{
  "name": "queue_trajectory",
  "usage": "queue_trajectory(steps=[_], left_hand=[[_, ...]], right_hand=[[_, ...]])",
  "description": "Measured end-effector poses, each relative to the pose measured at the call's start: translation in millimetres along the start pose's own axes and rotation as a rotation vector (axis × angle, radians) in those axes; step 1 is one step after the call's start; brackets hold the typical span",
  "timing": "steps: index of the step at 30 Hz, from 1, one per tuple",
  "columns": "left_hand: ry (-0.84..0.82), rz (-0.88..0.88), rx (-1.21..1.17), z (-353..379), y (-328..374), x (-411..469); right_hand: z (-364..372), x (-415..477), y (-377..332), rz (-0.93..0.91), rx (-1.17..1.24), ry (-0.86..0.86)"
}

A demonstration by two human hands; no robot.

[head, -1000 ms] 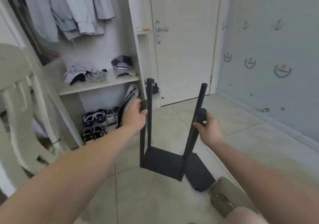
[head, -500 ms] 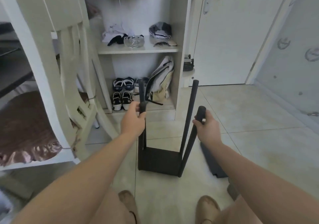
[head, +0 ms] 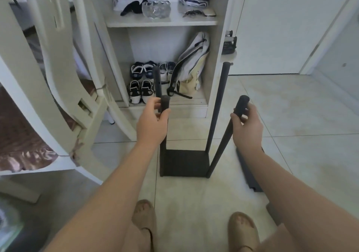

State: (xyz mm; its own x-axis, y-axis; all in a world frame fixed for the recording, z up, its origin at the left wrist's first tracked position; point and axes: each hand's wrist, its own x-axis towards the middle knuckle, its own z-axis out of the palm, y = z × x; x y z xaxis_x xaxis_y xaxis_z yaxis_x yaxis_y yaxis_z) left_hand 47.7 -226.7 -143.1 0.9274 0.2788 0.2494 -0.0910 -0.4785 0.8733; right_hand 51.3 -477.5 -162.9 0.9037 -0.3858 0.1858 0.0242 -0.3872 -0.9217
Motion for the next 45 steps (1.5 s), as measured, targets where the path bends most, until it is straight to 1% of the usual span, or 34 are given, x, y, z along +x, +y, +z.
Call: queue_trajectory(steps=[2, 4, 7, 10, 14, 17, 20, 26, 31, 37, 45], left_hand=[[0.001, -0.009, -0.054, 7, -12, 4], [-0.01, -0.038, -0.052, 14, -26, 4], [-0.067, -0.106, -0.003, 25, -45, 4], [-0.156, -0.167, 0.085, 30, -59, 11], [-0.232, -0.215, 0.155, 32, -74, 22], [-0.23, -0.216, 0.191, 32, -80, 29], [-0.187, -0.234, 0.227, 30, -86, 32], [-0.162, -0.261, 0.221, 24, -87, 29], [-0.187, -0.232, 0.242, 26, -80, 21], [-0.226, -0.211, 0.284, 27, -72, 10], [-0.187, -0.244, 0.281, 24, -66, 6]], right_hand=[[6, 3, 10, 0.027, -0.003, -0.002], [11, 2, 25, 0.064, -0.016, -0.012], [16, 0, 51, 0.122, -0.036, -0.054], [21, 11, 65, 0.175, -0.116, -0.136], [20, 31, 72, 0.156, -0.254, -0.19], [26, 33, 73, 0.149, -0.278, -0.199], [35, 31, 70, 0.151, -0.265, -0.207], [36, 26, 70, 0.129, -0.287, -0.174], [24, 23, 67, 0.156, -0.255, -0.206], [5, 15, 68, 0.178, -0.243, -0.204], [6, 5, 70, 0.132, -0.29, -0.255]])
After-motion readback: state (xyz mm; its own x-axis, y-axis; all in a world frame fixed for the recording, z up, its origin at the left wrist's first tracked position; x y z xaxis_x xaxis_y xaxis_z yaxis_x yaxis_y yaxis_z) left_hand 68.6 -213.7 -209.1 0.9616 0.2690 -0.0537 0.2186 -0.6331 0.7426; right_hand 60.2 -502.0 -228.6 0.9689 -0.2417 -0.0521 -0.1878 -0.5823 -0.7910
